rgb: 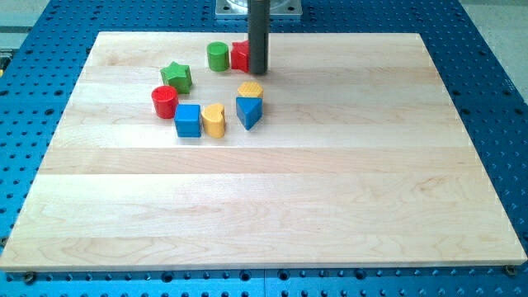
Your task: Slightly push the hexagon downwards
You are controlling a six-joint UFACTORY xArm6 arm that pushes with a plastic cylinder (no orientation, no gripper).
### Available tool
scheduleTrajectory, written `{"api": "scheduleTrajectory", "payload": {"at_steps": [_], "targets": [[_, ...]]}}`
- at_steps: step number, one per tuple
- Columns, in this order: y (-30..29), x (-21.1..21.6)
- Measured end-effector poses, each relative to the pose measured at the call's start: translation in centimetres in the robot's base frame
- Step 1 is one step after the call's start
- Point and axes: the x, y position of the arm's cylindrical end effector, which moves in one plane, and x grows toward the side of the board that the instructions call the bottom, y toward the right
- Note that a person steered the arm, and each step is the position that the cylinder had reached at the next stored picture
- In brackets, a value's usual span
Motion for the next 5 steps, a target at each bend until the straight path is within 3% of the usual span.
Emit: {"api": "scheduleTrajectory", "payload": {"at_steps": [2,4,5], "targets": [[-2.7,0.1],[10.8,1.4],[14.3,2.9]]}}
